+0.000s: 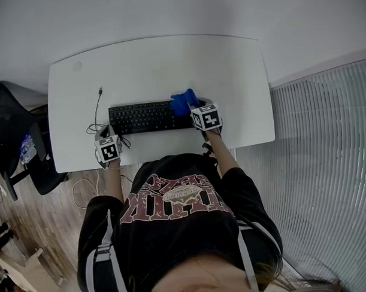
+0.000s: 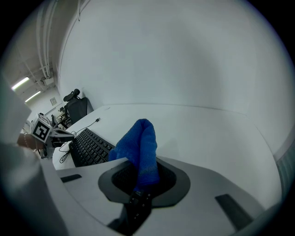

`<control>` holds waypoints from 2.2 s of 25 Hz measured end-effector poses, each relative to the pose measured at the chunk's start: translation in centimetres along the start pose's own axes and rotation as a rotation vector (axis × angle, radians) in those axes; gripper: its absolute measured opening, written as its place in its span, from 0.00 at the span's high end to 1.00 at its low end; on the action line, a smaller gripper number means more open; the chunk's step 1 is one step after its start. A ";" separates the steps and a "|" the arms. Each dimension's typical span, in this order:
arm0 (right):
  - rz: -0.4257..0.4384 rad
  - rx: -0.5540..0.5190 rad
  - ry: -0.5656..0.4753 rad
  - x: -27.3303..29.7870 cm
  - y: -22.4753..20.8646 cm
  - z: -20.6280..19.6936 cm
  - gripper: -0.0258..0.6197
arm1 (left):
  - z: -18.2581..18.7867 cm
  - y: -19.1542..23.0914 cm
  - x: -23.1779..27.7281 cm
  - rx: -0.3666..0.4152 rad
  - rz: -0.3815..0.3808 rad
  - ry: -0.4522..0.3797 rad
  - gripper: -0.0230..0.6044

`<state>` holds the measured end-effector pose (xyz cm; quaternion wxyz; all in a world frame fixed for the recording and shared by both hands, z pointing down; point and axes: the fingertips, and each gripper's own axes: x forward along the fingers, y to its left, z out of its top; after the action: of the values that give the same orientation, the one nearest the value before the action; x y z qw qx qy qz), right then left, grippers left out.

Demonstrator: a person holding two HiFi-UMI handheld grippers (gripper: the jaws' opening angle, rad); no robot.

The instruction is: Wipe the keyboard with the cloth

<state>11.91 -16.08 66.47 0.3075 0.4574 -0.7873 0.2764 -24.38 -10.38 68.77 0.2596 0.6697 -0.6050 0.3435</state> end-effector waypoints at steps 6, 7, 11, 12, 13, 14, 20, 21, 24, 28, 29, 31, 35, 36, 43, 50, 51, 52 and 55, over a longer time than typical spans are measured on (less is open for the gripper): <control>-0.046 0.015 -0.011 -1.4 -2.6 -1.2 0.86 | 0.0 -0.2 -0.1 0.000 0.003 -0.002 0.91; -0.053 0.023 -0.012 -1.7 -3.0 -1.3 0.86 | 0.0 -0.2 -0.2 0.002 0.003 -0.002 0.91; -0.083 0.044 -0.017 -2.7 -4.4 -1.9 0.86 | 0.3 -0.4 -0.4 0.006 0.002 0.001 0.91; -0.090 0.051 -0.019 -2.8 -4.7 -2.0 0.86 | 0.2 -0.4 -0.4 0.008 0.002 0.003 0.91; -0.096 0.058 -0.020 -2.8 -4.9 -2.1 0.86 | 0.2 -0.3 -0.3 0.008 0.003 0.006 0.91; -0.103 0.063 -0.021 -2.9 -5.1 -2.2 0.86 | 0.1 -0.1 -0.3 0.007 0.003 0.008 0.91; -0.148 0.097 -0.024 -3.9 -6.7 -3.0 0.86 | 0.0 0.0 -0.2 0.001 -0.001 0.005 0.91; -0.158 0.097 -0.024 -4.1 -7.1 -3.2 0.86 | 0.0 0.0 -0.2 0.000 -0.001 0.004 0.91; -0.184 0.092 -0.020 -4.7 -8.0 -3.7 0.86 | 0.0 0.0 -0.3 -0.002 -0.003 0.001 0.91; -0.226 0.100 -0.012 -5.6 -9.4 -4.5 0.86 | 0.0 -0.1 -0.4 -0.004 -0.004 0.000 0.91; -0.233 0.107 -0.011 -5.7 -9.6 -4.7 0.86 | 0.0 -0.1 -0.3 -0.005 -0.004 0.000 0.91; -0.246 0.117 -0.009 -5.8 -9.9 -5.0 0.86 | -0.1 -0.1 -0.3 -0.007 -0.003 0.000 0.91; -0.265 0.123 -0.006 -6.0 -10.0 -5.1 0.86 | 0.1 0.0 -0.2 -0.010 -0.006 -0.004 0.91; -0.265 0.134 -0.012 -6.1 -10.0 -5.1 0.86 | 0.1 0.0 -0.2 -0.010 -0.007 -0.005 0.91; -0.174 0.180 -0.133 -7.3 -6.7 -0.7 0.86 | 0.0 0.0 0.0 -0.012 -0.017 -0.010 0.91; -0.037 0.053 -0.212 -6.8 1.0 5.3 0.86 | 0.2 0.0 -0.2 -0.012 -0.038 -0.019 0.91; -0.018 0.028 -0.215 -6.6 2.1 6.0 0.86 | 0.2 0.0 -0.2 -0.010 -0.041 -0.021 0.91; -0.001 0.000 -0.215 -6.4 3.2 6.6 0.86 | 0.2 0.1 -0.2 -0.009 -0.044 -0.022 0.91; 0.056 -0.067 -0.219 -5.7 6.1 8.2 0.86 | 0.3 0.1 -0.1 -0.006 -0.054 -0.025 0.91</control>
<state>6.84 -16.24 55.90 0.2269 0.4521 -0.8374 0.2070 -24.45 -10.59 68.48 0.2631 0.6894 -0.5909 0.3260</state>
